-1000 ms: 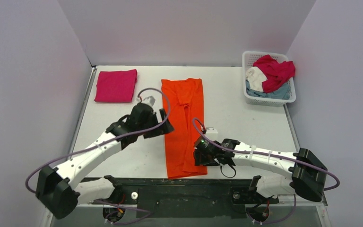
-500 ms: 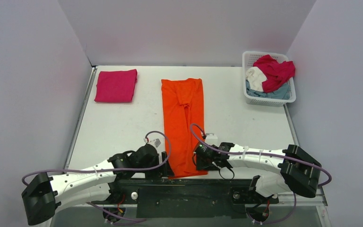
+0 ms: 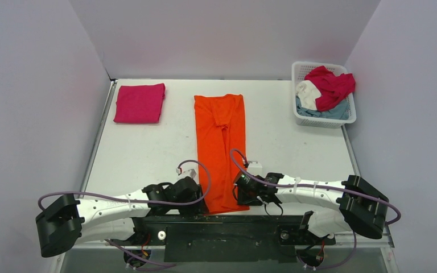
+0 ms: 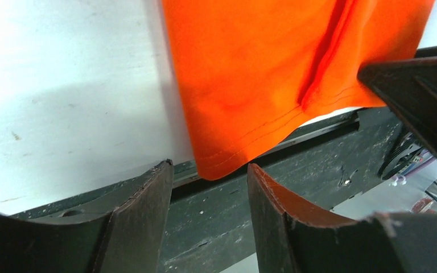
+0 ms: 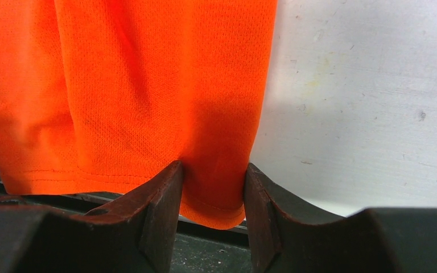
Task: Fold and stack the t-shirts
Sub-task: Grab the bottom of the folded rectangular tshirt with both arms
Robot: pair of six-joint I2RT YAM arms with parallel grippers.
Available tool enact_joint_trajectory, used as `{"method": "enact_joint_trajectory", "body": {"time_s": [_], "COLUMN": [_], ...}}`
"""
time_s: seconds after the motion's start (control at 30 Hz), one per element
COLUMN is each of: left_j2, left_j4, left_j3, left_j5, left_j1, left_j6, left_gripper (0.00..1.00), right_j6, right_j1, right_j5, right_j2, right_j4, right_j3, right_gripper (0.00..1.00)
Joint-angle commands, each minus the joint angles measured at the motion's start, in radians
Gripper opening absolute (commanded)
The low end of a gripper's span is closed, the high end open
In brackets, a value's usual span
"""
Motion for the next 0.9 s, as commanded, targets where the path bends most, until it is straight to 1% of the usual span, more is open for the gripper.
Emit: {"method": "enact_joint_trajectory", "body": {"time_s": [0.0,0.03,0.1,0.13,0.17,0.2,0.23,0.27,0.3,0.33,0.37,0.43,0.53,0.63,0.7,0.87], "left_j2": [0.033,0.047,0.079,0.092,0.117,0.130,0.148,0.153,0.154,0.149,0.129,0.082,0.011,-0.020,-0.036,-0.060], "left_j4": [0.086,0.114,0.142,0.144,0.142,0.138,0.113,0.088,0.003,-0.022,-0.069,-0.103,-0.089,-0.058,-0.015,0.132], "left_j3": [0.049,0.050,0.053,0.059,0.066,0.071,0.086,0.097,0.118,0.127,0.133,0.118,0.075,0.032,0.008,-0.034], "left_j5": [-0.070,-0.060,-0.044,-0.040,-0.034,-0.033,-0.037,-0.061,-0.076,-0.110,-0.122,-0.142,-0.124,-0.084,-0.047,0.075], "left_j1": [-0.005,-0.005,-0.005,-0.005,-0.005,-0.005,-0.004,-0.004,-0.003,-0.003,-0.003,-0.003,-0.003,-0.004,-0.006,-0.009], "left_j6": [-0.002,0.003,0.008,0.010,0.012,0.014,0.017,0.016,0.008,0.004,-0.005,-0.014,-0.028,-0.035,-0.031,-0.011], "left_gripper": [0.60,0.59,0.55,0.48,0.44,0.35,0.21,0.12,0.01,0.00,0.00,0.00,0.00,0.00,0.00,0.00], "right_j6": [0.020,0.021,0.020,0.020,0.020,0.020,0.020,0.019,0.017,0.016,0.016,0.018,0.016,0.009,0.004,0.006], "right_j1": [0.007,0.007,0.007,0.007,0.006,0.006,0.007,0.006,0.005,0.004,0.003,-0.001,-0.006,-0.004,-0.002,0.001], "right_j5": [-0.024,-0.025,-0.029,-0.030,-0.032,-0.033,-0.034,-0.035,-0.033,-0.025,-0.020,-0.014,-0.023,-0.047,-0.062,-0.103], "right_j2": [0.003,0.004,0.004,0.003,0.004,0.002,0.001,-0.003,-0.005,-0.013,-0.017,-0.033,-0.064,-0.082,-0.089,-0.105], "right_j4": [-0.019,-0.018,-0.011,-0.007,-0.005,-0.005,-0.008,-0.014,-0.037,-0.049,-0.074,-0.099,-0.110,-0.110,-0.105,-0.102], "right_j3": [-0.033,-0.034,-0.035,-0.036,-0.036,-0.036,-0.034,-0.035,-0.035,-0.036,-0.041,-0.058,-0.089,-0.096,-0.096,-0.075], "right_gripper": [0.38,0.38,0.38,0.38,0.37,0.36,0.33,0.31,0.25,0.22,0.15,0.09,0.07,0.04,0.01,0.00]}}
